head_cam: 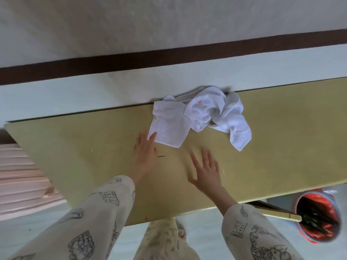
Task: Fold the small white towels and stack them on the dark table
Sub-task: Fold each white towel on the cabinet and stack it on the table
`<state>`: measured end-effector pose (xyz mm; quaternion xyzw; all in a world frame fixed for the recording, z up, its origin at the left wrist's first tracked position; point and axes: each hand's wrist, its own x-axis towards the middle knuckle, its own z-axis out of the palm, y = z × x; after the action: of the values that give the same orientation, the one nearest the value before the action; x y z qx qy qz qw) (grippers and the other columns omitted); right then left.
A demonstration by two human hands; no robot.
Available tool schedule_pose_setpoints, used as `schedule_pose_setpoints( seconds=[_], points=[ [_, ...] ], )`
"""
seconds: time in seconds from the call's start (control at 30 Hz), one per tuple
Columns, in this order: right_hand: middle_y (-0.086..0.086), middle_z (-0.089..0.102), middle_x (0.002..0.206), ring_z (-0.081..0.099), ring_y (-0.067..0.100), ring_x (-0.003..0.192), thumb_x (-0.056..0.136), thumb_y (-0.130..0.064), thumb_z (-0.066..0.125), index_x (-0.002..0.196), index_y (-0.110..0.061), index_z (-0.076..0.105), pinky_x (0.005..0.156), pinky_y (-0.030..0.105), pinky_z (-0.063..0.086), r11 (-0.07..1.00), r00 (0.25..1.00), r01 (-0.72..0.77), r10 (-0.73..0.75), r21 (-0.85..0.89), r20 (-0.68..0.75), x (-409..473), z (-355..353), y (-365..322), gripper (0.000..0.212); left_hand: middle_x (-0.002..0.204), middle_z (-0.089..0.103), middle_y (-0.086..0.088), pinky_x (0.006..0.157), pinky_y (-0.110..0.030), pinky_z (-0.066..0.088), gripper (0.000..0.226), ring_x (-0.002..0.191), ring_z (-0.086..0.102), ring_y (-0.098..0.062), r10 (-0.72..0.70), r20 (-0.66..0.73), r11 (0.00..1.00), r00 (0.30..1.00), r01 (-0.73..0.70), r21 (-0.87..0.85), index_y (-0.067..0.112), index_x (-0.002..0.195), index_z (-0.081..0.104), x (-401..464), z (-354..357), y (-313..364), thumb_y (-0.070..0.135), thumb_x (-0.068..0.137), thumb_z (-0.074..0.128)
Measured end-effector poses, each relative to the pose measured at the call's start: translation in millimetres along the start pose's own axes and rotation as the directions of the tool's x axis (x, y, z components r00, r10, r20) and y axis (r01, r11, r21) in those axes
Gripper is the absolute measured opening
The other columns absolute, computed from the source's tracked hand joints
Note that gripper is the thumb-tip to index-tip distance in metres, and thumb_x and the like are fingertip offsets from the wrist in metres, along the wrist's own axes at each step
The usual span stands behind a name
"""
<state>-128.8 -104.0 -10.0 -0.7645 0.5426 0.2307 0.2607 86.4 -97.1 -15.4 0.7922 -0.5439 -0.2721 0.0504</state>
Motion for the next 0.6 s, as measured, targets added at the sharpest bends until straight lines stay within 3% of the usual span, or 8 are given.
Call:
schedule_pose_setpoints(
  seconds=[0.07, 0.13, 0.23, 0.33, 0.4, 0.47, 0.53, 0.6],
  points=[
    [0.011, -0.017, 0.156, -0.017, 0.031, 0.143, 0.086, -0.044, 0.059, 0.148, -0.031, -0.007, 0.116, 0.049, 0.007, 1.000, 1.000, 0.005, -0.005, -0.001, -0.013, 3, 4, 1, 0.092, 0.154, 0.010, -0.004, 0.110, -0.039, 0.023, 0.061, 0.142, 0.007, -0.026, 0.111, 0.026, 0.988, 0.993, -0.113, 0.109, 0.017, 0.145, 0.021, 14, 1, 3, 0.002, 0.091, 0.042],
    [0.011, -0.017, 0.156, -0.018, 0.032, 0.143, 0.086, -0.043, 0.059, 0.149, -0.030, -0.006, 0.115, 0.050, 0.006, 1.000, 1.000, 0.010, -0.010, 0.010, -0.009, 4, 4, 1, 0.092, 0.149, 0.022, -0.007, 0.102, -0.039, 0.032, 0.063, 0.136, 0.022, -0.029, 0.163, 0.038, 0.964, 0.986, -0.167, 0.209, 0.014, 0.141, 0.030, 23, 3, 4, -0.007, 0.083, 0.048],
    [0.010, -0.018, 0.156, -0.019, 0.031, 0.143, 0.086, -0.041, 0.061, 0.149, -0.030, -0.005, 0.115, 0.051, 0.004, 0.999, 1.000, 0.006, -0.005, 0.050, -0.011, 5, 4, 1, 0.092, 0.115, 0.052, -0.018, 0.074, -0.041, 0.046, 0.058, 0.100, 0.053, -0.036, 0.219, 0.009, 0.929, 0.976, -0.212, 0.305, 0.005, 0.113, 0.054, 25, 7, 4, -0.017, 0.060, 0.063],
    [0.010, -0.018, 0.156, -0.019, 0.031, 0.143, 0.086, -0.041, 0.061, 0.149, -0.031, -0.005, 0.115, 0.051, 0.005, 0.999, 1.000, 0.000, 0.000, 0.050, -0.004, 3, 2, 1, 0.092, 0.079, 0.058, -0.012, 0.053, -0.034, 0.046, 0.048, 0.065, 0.058, -0.029, 0.288, 0.000, 0.894, 0.958, -0.268, 0.360, 0.006, 0.082, 0.057, 14, 11, -2, -0.015, 0.043, 0.074],
    [0.010, -0.019, 0.156, -0.019, 0.031, 0.143, 0.086, -0.042, 0.060, 0.149, -0.031, -0.007, 0.116, 0.050, 0.005, 0.999, 1.000, -0.006, 0.005, 0.037, 0.015, 3, 0, 2, 0.092, 0.074, 0.056, -0.008, 0.053, -0.031, 0.043, 0.039, 0.060, 0.058, -0.026, 0.259, 0.020, 0.922, 0.966, -0.253, 0.294, 0.008, 0.077, 0.057, 1, 13, -3, -0.009, 0.048, 0.076],
    [0.010, -0.021, 0.155, -0.019, 0.030, 0.143, 0.085, -0.045, 0.060, 0.149, -0.029, -0.008, 0.117, 0.048, 0.006, 0.997, 0.998, -0.021, 0.017, 0.068, 0.065, 5, -8, 0, 0.095, 0.083, 0.057, -0.006, 0.065, -0.030, 0.038, 0.020, 0.073, 0.058, -0.026, 0.192, 0.036, 0.968, 0.981, -0.196, 0.157, 0.010, 0.083, 0.059, -15, 14, -3, 0.000, 0.068, 0.066],
    [0.009, -0.015, 0.157, -0.012, 0.028, 0.144, 0.082, -0.048, 0.064, 0.149, -0.024, -0.005, 0.118, 0.043, 0.012, 0.968, 0.992, -0.065, 0.037, 0.241, 0.117, 7, -23, -7, 0.099, 0.089, 0.059, -0.002, 0.072, -0.029, 0.031, 0.012, 0.084, 0.056, -0.026, 0.188, -0.010, 0.982, 0.982, -0.188, 0.011, 0.011, 0.085, 0.060, -33, 11, -1, 0.006, 0.074, 0.057],
    [0.005, -0.002, 0.158, 0.004, 0.024, 0.145, 0.077, -0.050, 0.068, 0.150, -0.020, -0.002, 0.115, 0.040, 0.021, 0.910, 0.998, -0.027, 0.003, 0.414, 0.060, 3, -37, -20, 0.105, 0.086, 0.060, 0.002, 0.075, -0.027, 0.031, 0.015, 0.085, 0.057, -0.022, 0.161, -0.088, 0.971, 0.983, -0.173, -0.166, 0.009, 0.086, 0.059, -47, -7, 11, 0.011, 0.074, 0.050]
  ],
)
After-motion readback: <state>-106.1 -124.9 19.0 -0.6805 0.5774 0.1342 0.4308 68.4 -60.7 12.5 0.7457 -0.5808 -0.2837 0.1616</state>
